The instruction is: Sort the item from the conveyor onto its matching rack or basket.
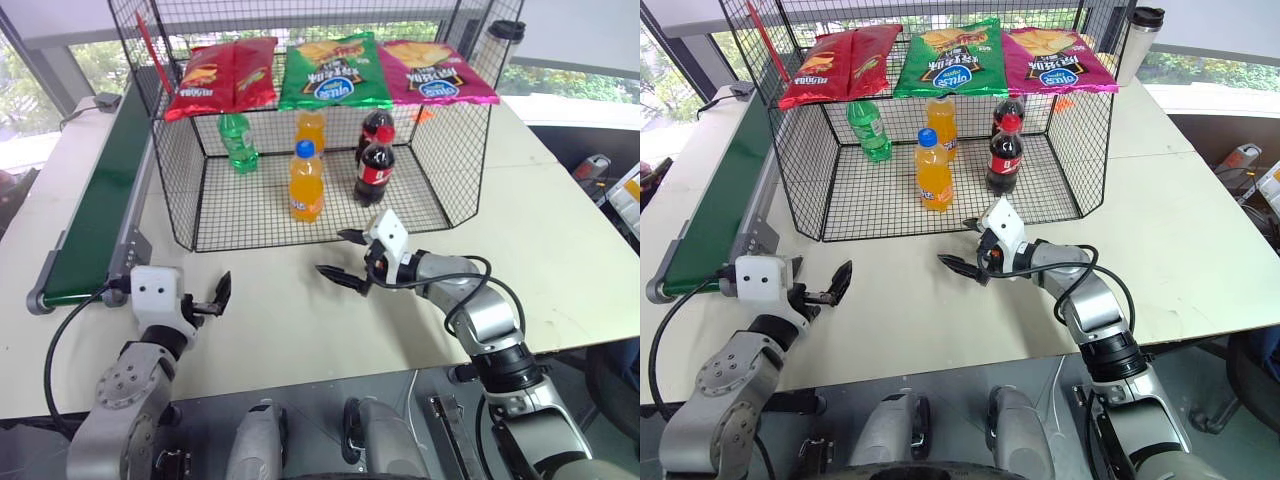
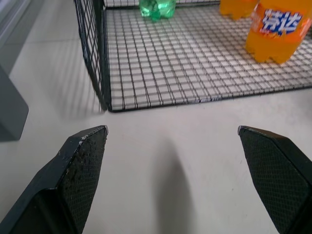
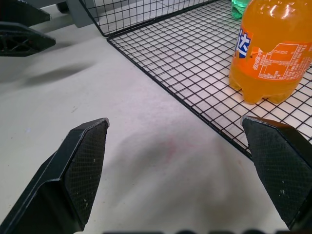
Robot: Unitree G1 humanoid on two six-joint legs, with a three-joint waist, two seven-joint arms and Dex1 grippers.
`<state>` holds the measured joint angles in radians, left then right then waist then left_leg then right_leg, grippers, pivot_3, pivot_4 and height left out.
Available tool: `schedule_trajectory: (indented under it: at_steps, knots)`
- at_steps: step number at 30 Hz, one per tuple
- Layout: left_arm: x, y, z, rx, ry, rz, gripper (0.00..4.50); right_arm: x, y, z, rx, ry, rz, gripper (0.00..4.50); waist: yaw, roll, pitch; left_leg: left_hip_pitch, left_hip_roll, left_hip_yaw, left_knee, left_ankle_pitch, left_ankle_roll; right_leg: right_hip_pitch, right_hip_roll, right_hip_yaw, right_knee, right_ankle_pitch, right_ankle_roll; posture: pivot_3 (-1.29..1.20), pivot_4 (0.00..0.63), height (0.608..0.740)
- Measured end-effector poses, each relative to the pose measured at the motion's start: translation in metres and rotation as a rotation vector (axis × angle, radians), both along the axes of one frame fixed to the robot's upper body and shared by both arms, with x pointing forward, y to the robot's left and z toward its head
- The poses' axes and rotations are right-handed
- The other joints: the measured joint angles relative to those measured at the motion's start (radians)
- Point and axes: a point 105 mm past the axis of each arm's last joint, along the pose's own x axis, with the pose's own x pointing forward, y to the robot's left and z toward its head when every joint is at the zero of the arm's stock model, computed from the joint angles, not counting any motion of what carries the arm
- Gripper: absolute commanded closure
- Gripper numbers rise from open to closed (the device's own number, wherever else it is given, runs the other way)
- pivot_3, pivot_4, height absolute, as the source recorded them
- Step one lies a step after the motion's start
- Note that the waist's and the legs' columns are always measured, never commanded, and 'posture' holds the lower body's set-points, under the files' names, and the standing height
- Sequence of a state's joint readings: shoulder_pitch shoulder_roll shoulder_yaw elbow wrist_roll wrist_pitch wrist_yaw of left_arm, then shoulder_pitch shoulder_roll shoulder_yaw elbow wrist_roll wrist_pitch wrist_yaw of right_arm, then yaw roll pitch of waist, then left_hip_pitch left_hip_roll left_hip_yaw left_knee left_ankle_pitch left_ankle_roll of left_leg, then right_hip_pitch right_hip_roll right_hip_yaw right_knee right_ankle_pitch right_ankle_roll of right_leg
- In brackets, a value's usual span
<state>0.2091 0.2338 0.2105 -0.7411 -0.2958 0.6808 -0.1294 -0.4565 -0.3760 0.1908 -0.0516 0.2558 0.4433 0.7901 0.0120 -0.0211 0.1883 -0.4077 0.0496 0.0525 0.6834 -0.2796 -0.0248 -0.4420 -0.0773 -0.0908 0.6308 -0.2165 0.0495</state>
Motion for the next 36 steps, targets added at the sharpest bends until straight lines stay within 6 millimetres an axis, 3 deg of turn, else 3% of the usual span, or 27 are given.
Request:
schedule_trajectory:
  at_steps: [36]
  knots:
    - [0.0040,-0.0041,0.0051,0.011,-0.017,0.002,0.04,-0.0036,0.0013,-0.0042,-0.007,0.021,0.025,0.00,0.000,0.000,0.000,0.000,0.000,0.000,0.000,0.000,0.000,0.000,0.000,0.000,0.000,0.000,0.000,0.00,0.150,0.740]
